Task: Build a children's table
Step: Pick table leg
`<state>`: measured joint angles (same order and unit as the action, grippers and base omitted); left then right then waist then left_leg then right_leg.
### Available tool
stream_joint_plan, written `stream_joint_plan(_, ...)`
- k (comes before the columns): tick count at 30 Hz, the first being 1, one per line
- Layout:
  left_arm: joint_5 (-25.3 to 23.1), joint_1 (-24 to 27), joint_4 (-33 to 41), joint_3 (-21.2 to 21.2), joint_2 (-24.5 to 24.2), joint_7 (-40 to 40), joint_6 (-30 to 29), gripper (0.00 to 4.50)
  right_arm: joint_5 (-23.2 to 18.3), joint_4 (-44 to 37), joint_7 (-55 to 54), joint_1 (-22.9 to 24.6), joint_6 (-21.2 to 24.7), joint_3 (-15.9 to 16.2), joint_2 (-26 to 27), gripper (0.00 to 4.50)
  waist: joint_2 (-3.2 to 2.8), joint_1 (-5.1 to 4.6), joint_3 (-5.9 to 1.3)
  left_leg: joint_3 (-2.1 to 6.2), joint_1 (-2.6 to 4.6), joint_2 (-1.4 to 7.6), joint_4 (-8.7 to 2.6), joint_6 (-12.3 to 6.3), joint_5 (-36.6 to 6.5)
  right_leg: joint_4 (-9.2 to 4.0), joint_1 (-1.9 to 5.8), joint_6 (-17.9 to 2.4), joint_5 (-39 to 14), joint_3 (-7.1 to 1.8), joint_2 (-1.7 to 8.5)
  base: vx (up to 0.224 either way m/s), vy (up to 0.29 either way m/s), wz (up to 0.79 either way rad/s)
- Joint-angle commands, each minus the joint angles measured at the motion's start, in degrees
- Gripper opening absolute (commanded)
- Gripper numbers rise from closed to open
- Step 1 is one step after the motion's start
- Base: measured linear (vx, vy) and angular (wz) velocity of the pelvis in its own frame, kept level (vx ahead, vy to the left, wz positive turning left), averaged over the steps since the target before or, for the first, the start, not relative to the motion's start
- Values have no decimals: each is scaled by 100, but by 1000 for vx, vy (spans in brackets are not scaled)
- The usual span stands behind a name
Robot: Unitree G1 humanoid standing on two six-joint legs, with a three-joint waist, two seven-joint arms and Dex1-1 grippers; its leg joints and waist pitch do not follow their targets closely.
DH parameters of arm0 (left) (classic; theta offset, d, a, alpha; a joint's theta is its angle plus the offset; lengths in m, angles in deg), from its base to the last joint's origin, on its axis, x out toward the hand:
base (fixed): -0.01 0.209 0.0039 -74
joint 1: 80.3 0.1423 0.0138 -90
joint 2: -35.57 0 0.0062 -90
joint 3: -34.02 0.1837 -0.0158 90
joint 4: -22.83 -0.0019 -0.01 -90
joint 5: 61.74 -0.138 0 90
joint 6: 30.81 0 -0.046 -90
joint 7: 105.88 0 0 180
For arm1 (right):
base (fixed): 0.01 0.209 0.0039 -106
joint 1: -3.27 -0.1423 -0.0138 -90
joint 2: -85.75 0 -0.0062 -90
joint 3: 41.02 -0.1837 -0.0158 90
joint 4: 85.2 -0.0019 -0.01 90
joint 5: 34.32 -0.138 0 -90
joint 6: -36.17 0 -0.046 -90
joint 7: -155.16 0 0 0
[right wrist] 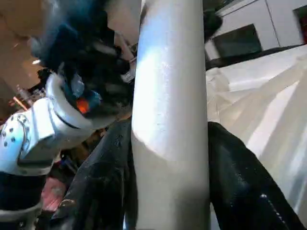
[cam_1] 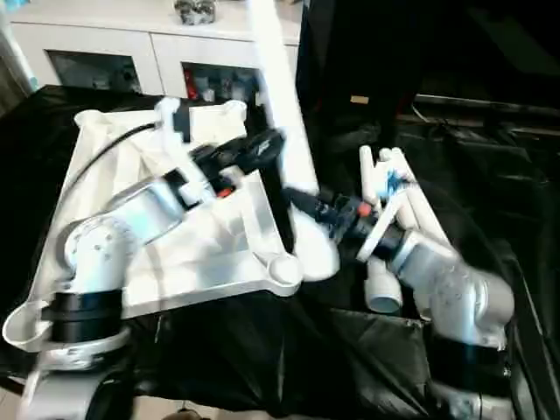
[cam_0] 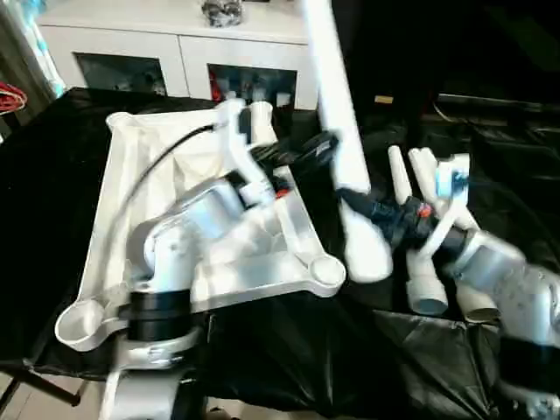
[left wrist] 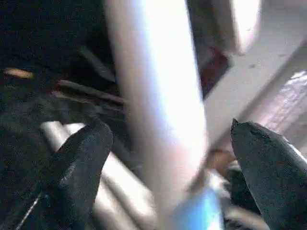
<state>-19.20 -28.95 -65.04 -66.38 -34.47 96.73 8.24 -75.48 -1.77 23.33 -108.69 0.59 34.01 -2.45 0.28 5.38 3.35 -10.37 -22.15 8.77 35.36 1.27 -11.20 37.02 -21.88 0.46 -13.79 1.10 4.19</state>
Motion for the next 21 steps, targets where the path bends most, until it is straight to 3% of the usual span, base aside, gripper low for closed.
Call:
stream_joint_plan(1,166,-56,132,-110,-2,-66,-113,450,-144,-187,18,28,-41,-4,-50,185,39,20,-380,152,85,359,-386,-228,-243,-441,288,-1562,211,-195,391,0,0,0)
stream_joint_plan(6,97,0,179,-11,-53,-135,-208,450,-194,-285,33,70,-70,99,-123,185,43,-8,-379,156,100,365,-387,-239,-226,-461,281,-1450,149,-198,380,0,0,0)
stream_joint_plan(9,-171,7,153,144,-87,-577,-316,450,43,-401,-43,99,-267,344,-168,185,29,-9,-380,169,101,389,-394,-217,-215,-451,275,-1415,229,-192,381,0,0,0)
stream_joint_plan(14,-484,96,173,356,32,-1091,-446,401,420,-477,-373,136,-604,597,-72,185,-42,-31,-370,176,103,377,-406,-60,-356,-484,269,-1355,114,-197,377,0,0,0)
stream_joint_plan(18,-571,15,131,273,225,-1503,-447,371,509,-625,-638,99,-581,680,-27,185,-22,-43,-375,176,88,365,-394,-94,-289,-470,289,-1385,319,-202,372,0,0,0)
stream_joint_plan(19,-578,-20,106,226,275,-1616,-424,365,533,-666,-714,89,-579,702,-19,185,-43,-39,-373,177,88,359,-394,-99,-311,-475,288,-1389,283,-203,375,0,0,0)
stream_joint_plan(21,-573,-132,21,51,390,-1895,-328,341,572,-765,-893,96,-578,763,4,185,-5,-63,-371,171,89,357,-390,-108,-337,-490,291,-1386,249,-204,363,0,0,0)
